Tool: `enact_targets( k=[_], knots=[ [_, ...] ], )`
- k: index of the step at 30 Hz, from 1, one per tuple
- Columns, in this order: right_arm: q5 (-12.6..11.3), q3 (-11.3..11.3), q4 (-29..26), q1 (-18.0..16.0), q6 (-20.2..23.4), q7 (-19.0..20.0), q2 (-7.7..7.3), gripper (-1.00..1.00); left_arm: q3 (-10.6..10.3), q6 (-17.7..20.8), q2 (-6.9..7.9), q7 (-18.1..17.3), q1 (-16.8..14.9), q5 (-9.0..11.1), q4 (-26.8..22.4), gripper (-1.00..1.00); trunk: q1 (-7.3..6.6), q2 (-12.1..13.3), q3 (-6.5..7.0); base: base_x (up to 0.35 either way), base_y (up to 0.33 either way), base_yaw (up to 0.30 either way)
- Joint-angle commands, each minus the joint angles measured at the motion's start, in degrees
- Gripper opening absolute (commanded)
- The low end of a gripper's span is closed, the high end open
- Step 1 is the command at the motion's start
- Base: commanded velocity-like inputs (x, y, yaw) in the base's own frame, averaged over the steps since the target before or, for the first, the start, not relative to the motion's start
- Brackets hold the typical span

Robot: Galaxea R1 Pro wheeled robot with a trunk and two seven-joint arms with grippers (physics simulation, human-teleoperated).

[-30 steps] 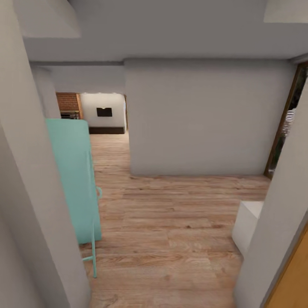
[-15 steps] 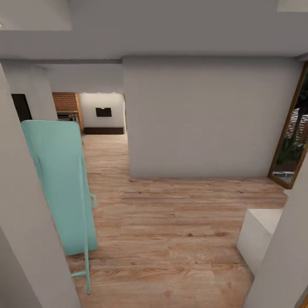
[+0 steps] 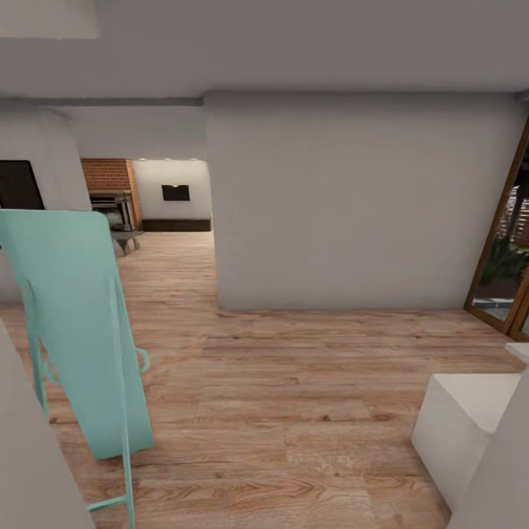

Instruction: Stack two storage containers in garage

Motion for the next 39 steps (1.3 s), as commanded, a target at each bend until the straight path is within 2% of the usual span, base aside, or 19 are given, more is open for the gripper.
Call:
enact_targets(
  k=[1,16,39],
  knots=[
    [-0.1,0.4,0.2,-0.1,-0.3,-0.2,0.03,1.0,-0.5,-0.1,-0.01,0.2,0.0,0.5,0.0,1.0,0.05,-0.1,-0.1,0.312,-0.122,0.0],
    [-0.7,0.0,0.2,-0.1,-0.2,-0.3,-0.02,1.0,-0.5,0.0,0.06,0.2,0.0,0.4,0.0,1.0,0.05,-0.1,-0.1,0.312,-0.118,0.0],
    [-0.1,0.2,0.2,-0.1,-0.6,0.1,0.03,1.0,-0.4,0.0,0.25,0.2,0.0,0.5,0.0,1.0,0.05,-0.1,-0.1,0.323,-0.006,0.0]
  ],
)
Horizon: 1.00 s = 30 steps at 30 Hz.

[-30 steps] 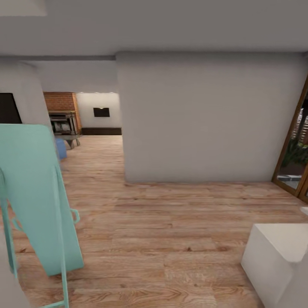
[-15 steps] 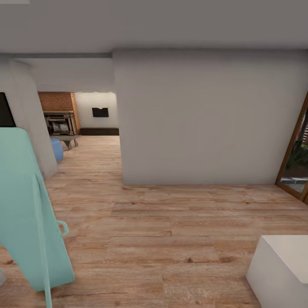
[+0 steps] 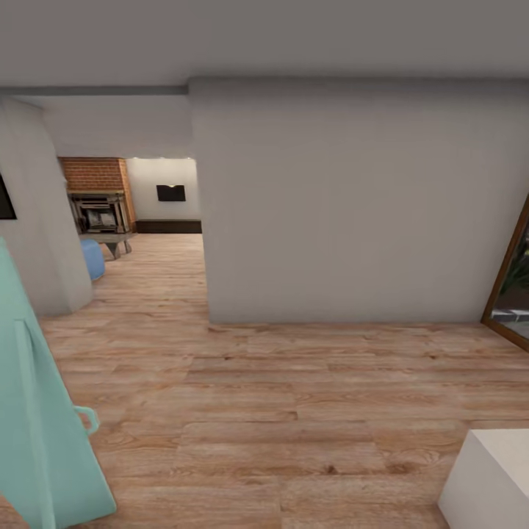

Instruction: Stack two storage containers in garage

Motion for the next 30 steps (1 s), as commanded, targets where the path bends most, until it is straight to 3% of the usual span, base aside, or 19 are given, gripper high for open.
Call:
enact_targets(
  k=[1,30],
  knots=[
    [-0.2,0.4,0.2,-0.1,-0.3,-0.3,0.03,1.0,-0.5,-0.1,0.0,0.1,0.0,0.4,0.0,1.0,0.05,-0.1,-0.1,0.326,0.0,0.0],
    [-0.4,0.4,0.2,-0.1,0.1,-0.2,0.03,1.0,-0.6,-0.1,-0.01,0.1,0.0,0.4,0.0,1.0,0.05,-0.1,-0.1,0.326,0.0,0.0]
  ],
)
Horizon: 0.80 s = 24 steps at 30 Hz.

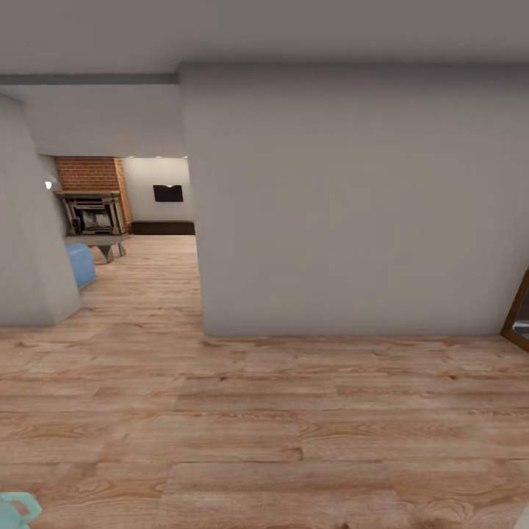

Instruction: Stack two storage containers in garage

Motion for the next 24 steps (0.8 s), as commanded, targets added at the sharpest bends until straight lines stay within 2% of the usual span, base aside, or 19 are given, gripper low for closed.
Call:
enact_targets(
  k=[1,24],
  knots=[
    [-0.1,0.4,0.2,-0.1,-0.3,-0.2,0.03,1.0,-0.5,-0.1,0.0,0.1,0.0,0.4,0.0,1.0,0.05,-0.1,-0.1,0.326,0.0,0.0],
    [0.0,0.5,0.2,-0.1,-0.5,-0.2,-0.04,1.0,-0.5,-0.1,-0.09,0.2,0.0,0.4,0.0,1.0,0.05,-0.1,-0.1,0.326,0.0,0.0]
  ],
)
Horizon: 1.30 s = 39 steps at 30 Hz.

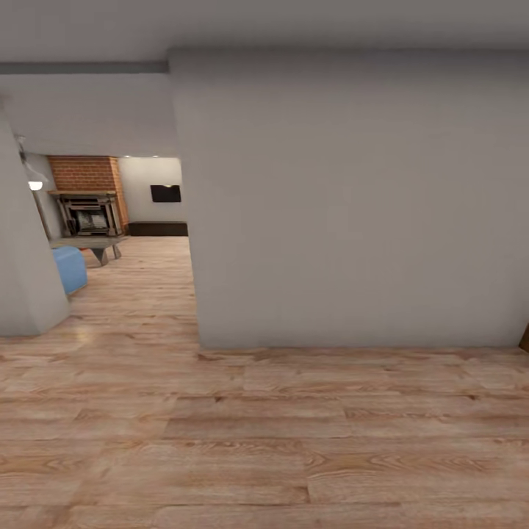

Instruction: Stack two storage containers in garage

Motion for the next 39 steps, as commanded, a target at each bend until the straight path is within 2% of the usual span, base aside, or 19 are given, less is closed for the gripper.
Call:
enact_targets(
  k=[1,20,39],
  knots=[
    [-0.3,0.3,0.2,-0.1,-0.4,-0.2,0.1,1.0,-0.5,-0.1,-0.01,0.1,0.0,0.4,0.0,1.0,0.05,-0.1,-0.1,0.326,0.0,0.0],
    [-0.1,0.4,0.2,-0.1,-0.2,-0.1,0.18,1.0,-0.5,-0.3,-0.09,0.1,0.0,0.4,0.0,1.0,0.05,-0.1,-0.1,0.326,0.0,0.007],
    [-0.1,0.4,0.2,-0.1,-0.1,-0.2,0.1,1.0,-0.5,-0.7,-0.18,0.1,0.0,0.4,0.0,1.0,0.05,-0.1,-0.1,0.326,0.0,0.248]
  ],
)
